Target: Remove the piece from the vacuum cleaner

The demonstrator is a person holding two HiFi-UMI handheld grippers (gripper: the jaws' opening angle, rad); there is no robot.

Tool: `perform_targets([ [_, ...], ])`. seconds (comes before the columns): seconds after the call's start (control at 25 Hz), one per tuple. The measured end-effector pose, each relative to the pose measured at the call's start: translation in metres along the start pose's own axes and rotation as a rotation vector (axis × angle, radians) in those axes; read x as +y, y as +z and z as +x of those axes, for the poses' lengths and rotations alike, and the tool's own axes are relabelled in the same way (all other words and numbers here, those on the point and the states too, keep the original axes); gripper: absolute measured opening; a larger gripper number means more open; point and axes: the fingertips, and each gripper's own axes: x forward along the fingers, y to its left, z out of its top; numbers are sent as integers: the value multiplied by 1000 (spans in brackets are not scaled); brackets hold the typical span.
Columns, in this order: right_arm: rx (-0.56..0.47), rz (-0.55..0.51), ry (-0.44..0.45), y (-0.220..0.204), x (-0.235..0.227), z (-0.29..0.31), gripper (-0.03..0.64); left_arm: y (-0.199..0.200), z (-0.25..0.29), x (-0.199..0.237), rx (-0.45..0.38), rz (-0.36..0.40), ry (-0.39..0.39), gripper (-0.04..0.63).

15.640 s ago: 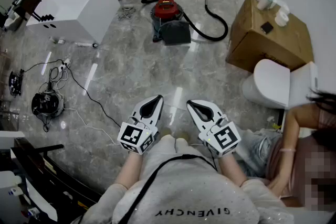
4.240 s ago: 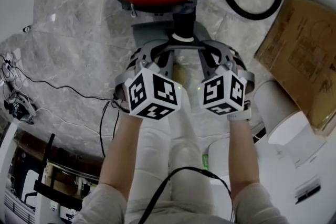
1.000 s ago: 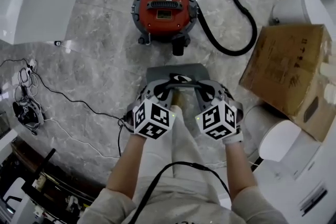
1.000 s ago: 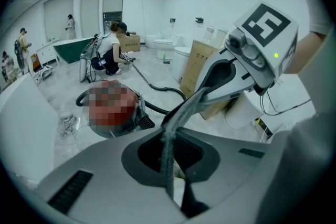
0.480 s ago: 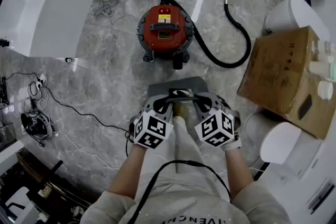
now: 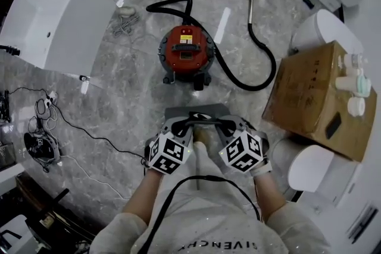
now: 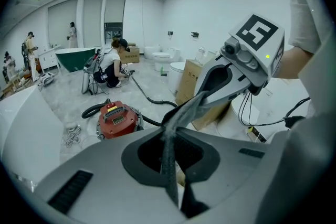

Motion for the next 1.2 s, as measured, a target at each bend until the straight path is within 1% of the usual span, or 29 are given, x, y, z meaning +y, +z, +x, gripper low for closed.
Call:
perform_targets([
  [0.36, -8, -12, 15, 16, 4, -42, 29, 28, -33, -15, -20, 43, -12, 29],
  [0.68, -10, -60, 6, 32, 12, -72, 28, 46, -61, -24, -41, 45, -24, 29],
  [0.8, -27, -63, 2, 35, 14, -80, 28, 52, -69, -28, -48, 57, -22, 29],
  [1.04, -47, -51, -8, 40, 15, -96, 28, 62, -82, -34, -75, 45, -20, 29],
  [1.2, -48, -75, -17, 46, 19, -105, 28, 63, -93, -40, -77, 58, -22, 29],
])
